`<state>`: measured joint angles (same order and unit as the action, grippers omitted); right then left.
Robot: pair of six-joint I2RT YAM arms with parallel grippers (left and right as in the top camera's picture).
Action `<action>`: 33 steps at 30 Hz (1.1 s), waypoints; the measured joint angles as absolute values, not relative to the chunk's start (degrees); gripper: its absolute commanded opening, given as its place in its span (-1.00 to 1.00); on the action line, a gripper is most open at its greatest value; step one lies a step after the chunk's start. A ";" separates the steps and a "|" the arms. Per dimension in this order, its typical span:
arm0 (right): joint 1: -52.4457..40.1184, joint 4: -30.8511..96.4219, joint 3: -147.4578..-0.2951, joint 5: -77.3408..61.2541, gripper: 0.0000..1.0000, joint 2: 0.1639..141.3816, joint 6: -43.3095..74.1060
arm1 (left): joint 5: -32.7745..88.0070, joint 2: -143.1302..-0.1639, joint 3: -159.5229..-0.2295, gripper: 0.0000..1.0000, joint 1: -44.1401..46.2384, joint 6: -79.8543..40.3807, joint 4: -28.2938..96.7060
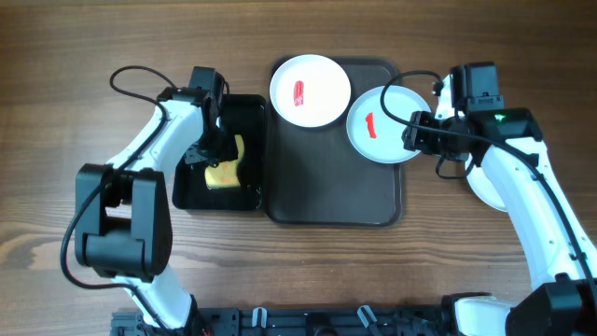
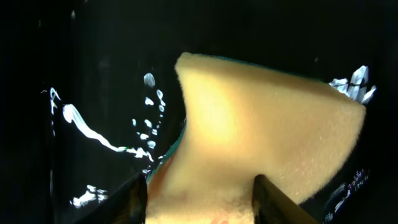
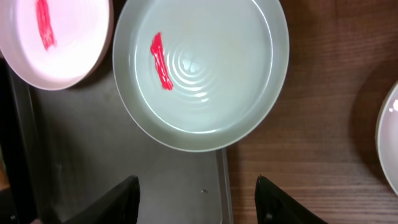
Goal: Clean dirty plates on tray and stack at the side
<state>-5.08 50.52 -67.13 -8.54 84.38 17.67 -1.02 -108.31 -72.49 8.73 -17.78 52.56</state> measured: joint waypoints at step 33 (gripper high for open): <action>-5.08 46.15 -67.13 -4.99 0.33 88.64 17.63 | -4.89 -103.44 -60.58 -0.92 12.91 -18.35 40.18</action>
<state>-5.08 46.15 -67.13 -4.99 88.64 17.63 -4.89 -103.44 -60.58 12.91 -18.35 40.18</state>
